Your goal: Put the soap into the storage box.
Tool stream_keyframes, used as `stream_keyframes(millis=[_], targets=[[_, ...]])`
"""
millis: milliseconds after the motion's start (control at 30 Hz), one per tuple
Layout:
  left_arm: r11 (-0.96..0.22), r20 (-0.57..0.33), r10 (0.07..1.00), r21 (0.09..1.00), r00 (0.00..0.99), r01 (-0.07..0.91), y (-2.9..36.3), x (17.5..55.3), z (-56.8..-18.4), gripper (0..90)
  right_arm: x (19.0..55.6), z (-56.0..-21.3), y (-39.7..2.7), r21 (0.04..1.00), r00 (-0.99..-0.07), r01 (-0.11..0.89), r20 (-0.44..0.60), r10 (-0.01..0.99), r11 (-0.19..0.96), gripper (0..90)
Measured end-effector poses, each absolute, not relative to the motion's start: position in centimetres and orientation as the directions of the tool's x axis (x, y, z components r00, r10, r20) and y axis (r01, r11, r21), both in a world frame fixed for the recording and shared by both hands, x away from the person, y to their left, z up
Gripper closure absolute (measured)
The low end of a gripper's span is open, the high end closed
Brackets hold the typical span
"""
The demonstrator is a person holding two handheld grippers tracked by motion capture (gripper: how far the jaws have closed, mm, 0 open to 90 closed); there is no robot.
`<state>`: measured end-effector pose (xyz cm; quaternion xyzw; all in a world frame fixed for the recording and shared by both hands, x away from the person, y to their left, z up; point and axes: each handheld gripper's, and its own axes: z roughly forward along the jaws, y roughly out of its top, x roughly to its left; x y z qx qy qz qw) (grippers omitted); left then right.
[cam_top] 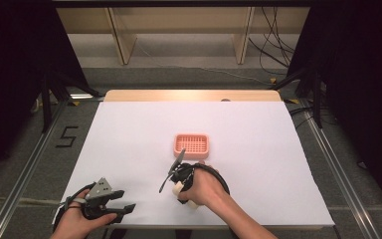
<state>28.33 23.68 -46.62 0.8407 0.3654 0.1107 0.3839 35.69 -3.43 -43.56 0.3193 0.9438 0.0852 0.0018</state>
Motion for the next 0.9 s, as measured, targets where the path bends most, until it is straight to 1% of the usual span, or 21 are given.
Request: stream_keyframes(millis=[67,100,133,167,233,267,400,467,500,567,600,667,700,733,767,833,900], targets=[[-0.437,-0.096,0.700,0.725,0.707,0.532,23.7,28.3,-46.6,36.2,35.9,-43.5,-3.8,0.166,-0.830,0.555,0.043,0.556,0.815,50.5],[-0.436,-0.092,0.701,0.730,0.707,0.527,23.7,28.4,-46.7,36.2,35.9,-43.3,-4.0,0.161,-0.831,0.553,0.041,0.555,0.817,50.5],[-0.449,-0.067,0.704,0.730,0.707,0.516,23.7,28.5,-46.7,36.2,35.9,-43.2,-4.1,0.158,-0.828,0.559,0.046,0.559,0.814,50.6],[-0.455,-0.059,0.701,0.730,0.711,0.509,23.7,28.6,-46.7,36.2,36.1,-43.1,-4.4,0.161,-0.839,0.540,0.032,0.542,0.826,50.5],[-0.445,-0.075,0.702,0.729,0.708,0.519,23.7,28.5,-46.7,36.2,36.2,-43.1,-4.8,0.166,-0.855,0.515,0.024,0.519,0.841,50.6],[-0.422,-0.105,0.705,0.733,0.701,0.534,23.5,28.3,-46.8,36.2,36.2,-43.0,-5.0,0.163,-0.858,0.508,0.017,0.513,0.846,50.5],[-0.422,-0.107,0.704,0.732,0.702,0.534,23.5,28.3,-46.8,36.2,36.2,-42.9,-5.2,0.171,-0.866,0.495,0.018,0.500,0.852,50.5],[-0.424,-0.106,0.704,0.730,0.702,0.536,23.6,28.3,-46.7,36.2,36.2,-42.8,-5.3,0.174,-0.871,0.484,0.002,0.491,0.858,50.6],[-0.424,-0.106,0.704,0.730,0.702,0.536,23.6,28.3,-46.7,36.2,36.5,-42.8,-5.6,0.176,-0.889,0.449,-0.015,0.458,0.876,50.6],[-0.447,-0.067,0.706,0.731,0.705,0.517,23.7,28.5,-46.7,36.2,36.3,-42.6,-5.6,0.175,-0.877,0.473,0.003,0.480,0.864,50.5],[-0.455,-0.062,0.700,0.730,0.712,0.511,23.8,28.6,-46.7,36.2,36.5,-42.5,-5.7,0.183,-0.887,0.454,-0.001,0.462,0.872,50.6],[-0.452,-0.066,0.701,0.729,0.710,0.514,23.8,28.5,-46.7,36.2,36.4,-42.3,-5.7,0.180,-0.878,0.468,-0.012,0.478,0.865,50.6],[-0.452,-0.066,0.701,0.729,0.710,0.514,23.8,28.5,-46.7,36.2,36.5,-42.3,-5.9,0.184,-0.888,0.450,-0.010,0.459,0.874,50.6],[-0.440,-0.085,0.703,0.728,0.706,0.526,23.7,28.4,-46.7,36.2,36.4,-42.2,-6.0,0.176,-0.880,0.465,-0.015,0.474,0.868,50.6],[-0.428,-0.105,0.705,0.724,0.701,0.540,23.7,28.3,-46.7,36.2,36.5,-42.2,-6.0,0.178,-0.884,0.456,-0.020,0.467,0.872,50.6],[-0.422,-0.111,0.708,0.725,0.697,0.544,23.6,28.3,-46.7,36.2,36.6,-42.2,-6.2,0.181,-0.887,0.450,-0.020,0.460,0.875,50.6],[-0.423,-0.110,0.709,0.725,0.697,0.544,23.6,28.3,-46.7,36.2,36.8,-42.2,-6.4,0.179,-0.893,0.433,-0.051,0.448,0.883,50.6]])
